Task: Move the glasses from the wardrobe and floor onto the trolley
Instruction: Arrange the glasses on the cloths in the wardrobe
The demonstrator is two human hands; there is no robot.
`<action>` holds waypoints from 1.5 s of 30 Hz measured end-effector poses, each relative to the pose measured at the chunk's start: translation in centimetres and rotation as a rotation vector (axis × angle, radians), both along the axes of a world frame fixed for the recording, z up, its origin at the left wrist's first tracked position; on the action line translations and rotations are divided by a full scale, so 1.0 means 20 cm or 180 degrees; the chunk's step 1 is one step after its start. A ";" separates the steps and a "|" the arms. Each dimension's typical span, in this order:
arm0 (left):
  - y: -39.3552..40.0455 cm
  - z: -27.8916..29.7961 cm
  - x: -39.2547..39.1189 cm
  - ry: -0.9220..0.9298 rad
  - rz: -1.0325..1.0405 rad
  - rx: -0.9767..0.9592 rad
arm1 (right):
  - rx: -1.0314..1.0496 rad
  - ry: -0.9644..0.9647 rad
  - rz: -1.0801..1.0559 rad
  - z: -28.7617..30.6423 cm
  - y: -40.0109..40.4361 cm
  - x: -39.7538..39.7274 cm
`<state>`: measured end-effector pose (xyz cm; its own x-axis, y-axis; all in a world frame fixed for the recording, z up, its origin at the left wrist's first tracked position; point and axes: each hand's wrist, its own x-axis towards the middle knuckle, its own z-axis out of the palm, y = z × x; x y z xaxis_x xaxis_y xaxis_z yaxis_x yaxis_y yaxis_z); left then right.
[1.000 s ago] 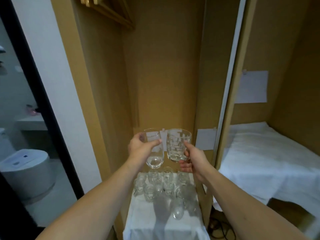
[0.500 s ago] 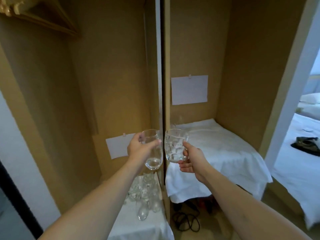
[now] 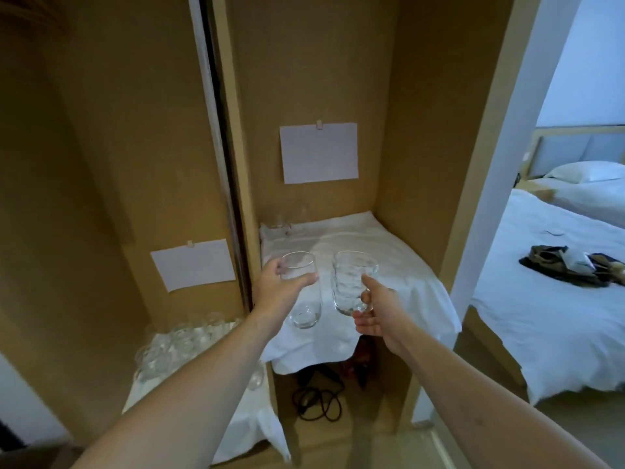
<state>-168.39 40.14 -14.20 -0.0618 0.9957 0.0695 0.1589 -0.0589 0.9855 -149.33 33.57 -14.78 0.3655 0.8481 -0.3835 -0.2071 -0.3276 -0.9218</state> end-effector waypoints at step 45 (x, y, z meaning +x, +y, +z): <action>1.86 -0.46 0.56 0.0030 0.0291 -0.0448 | -0.0181 0.0408 0.0129 -0.43 1.81 0.48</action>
<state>-157.15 77.25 -23.42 -0.1525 0.9859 -0.0692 0.1665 0.0946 0.9815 -139.70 69.81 -23.47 0.2762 0.8368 -0.4727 -0.3075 -0.3890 -0.8684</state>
